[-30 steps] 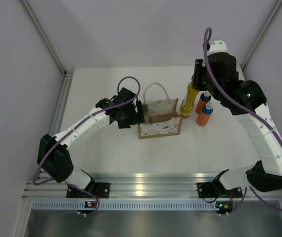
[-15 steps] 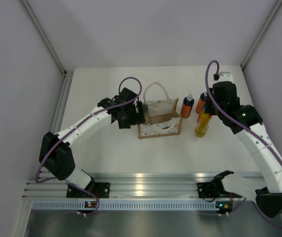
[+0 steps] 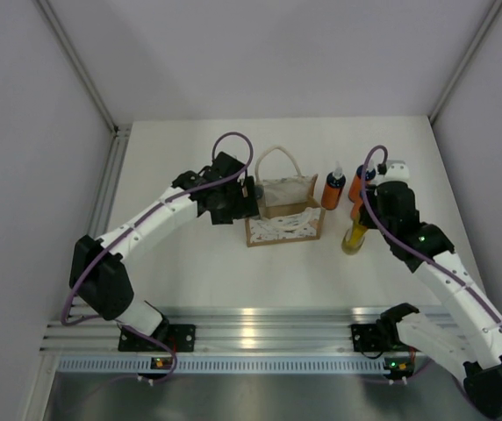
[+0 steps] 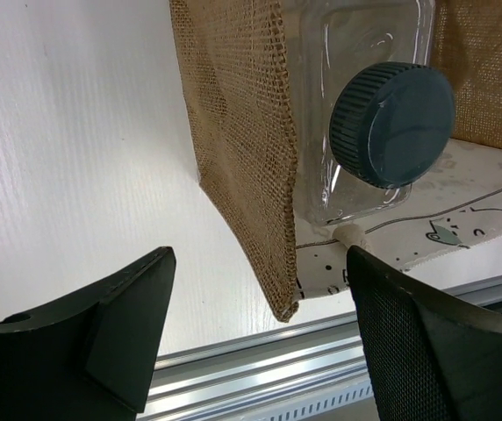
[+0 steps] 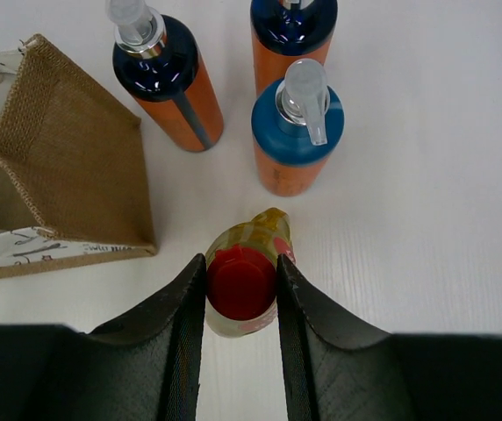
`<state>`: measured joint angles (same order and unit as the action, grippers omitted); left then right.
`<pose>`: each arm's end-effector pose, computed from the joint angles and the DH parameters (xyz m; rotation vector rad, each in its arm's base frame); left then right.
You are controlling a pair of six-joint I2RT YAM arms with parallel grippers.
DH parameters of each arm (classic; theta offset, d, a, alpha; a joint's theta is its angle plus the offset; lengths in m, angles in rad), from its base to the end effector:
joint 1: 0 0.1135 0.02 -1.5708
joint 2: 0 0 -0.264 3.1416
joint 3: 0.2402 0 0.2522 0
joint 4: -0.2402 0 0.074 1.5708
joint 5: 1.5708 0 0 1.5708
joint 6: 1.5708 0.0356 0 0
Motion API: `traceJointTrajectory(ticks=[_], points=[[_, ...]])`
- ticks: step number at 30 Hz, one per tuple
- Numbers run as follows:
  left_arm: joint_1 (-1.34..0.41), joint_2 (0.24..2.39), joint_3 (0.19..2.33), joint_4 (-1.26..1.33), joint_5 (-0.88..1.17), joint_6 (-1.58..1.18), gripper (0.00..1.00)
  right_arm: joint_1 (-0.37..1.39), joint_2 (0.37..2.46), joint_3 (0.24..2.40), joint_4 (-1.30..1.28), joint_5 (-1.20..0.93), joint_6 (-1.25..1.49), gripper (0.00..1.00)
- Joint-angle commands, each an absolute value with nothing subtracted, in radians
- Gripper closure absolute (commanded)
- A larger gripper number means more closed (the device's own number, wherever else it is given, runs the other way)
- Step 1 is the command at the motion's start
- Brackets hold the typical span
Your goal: Take the personal care products out of the canvas bag
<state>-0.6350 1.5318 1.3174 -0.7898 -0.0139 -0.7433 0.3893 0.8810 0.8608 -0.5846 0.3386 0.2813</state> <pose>0.2584 -0.1898 0.2913 -0.1491 2.6513 -0.4774 0.1771 0.0599 0.3110 0.0757 2.1356 0.0237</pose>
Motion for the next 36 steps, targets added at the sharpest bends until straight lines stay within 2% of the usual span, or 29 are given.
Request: traceJointTrajectory(ticks=[1, 2, 3, 4, 9, 24, 31, 33, 36], points=[[-0.638, 1.517, 1.364, -0.813, -0.032, -0.718, 0.17, 0.376, 0.861, 0.847, -0.436, 0.327, 0.293, 0.97], [-0.637, 1.516, 1.368, -0.818, -0.034, -0.716, 0.17, 0.376, 0.859, 0.841, -0.437, 0.322, 0.293, 0.91], [-0.637, 1.514, 1.371, -0.821, -0.034, -0.715, 0.17, 0.376, 0.858, 0.839, -0.439, 0.322, 0.291, 0.80], [-0.637, 1.508, 1.379, -0.824, -0.034, -0.712, 0.17, 0.374, 0.857, 0.838, -0.440, 0.324, 0.291, 0.61], [-0.637, 1.491, 1.407, -0.839, -0.048, -0.701, 0.17, 0.376, 0.856, 0.867, -0.452, 0.316, 0.282, 0.47], [-0.638, 1.417, 1.496, -0.839, -0.078, -0.652, 0.18, 0.376, 0.910, 1.137, -0.575, 0.268, 0.256, 0.43], [-0.660, 1.446, 1.568, -0.839, -0.084, -0.649, 0.26, 0.377, 0.934, 1.193, -0.600, 0.163, 0.252, 0.43], [-0.666, 1.468, 1.592, -0.841, -0.092, -0.656, 0.33, 0.382, 0.942, 1.206, -0.609, 0.147, 0.256, 0.43], [-0.689, 1.511, 1.627, -0.847, -0.138, -0.689, 0.36, 0.387, 0.942, 1.218, -0.621, 0.146, 0.261, 0.43]])
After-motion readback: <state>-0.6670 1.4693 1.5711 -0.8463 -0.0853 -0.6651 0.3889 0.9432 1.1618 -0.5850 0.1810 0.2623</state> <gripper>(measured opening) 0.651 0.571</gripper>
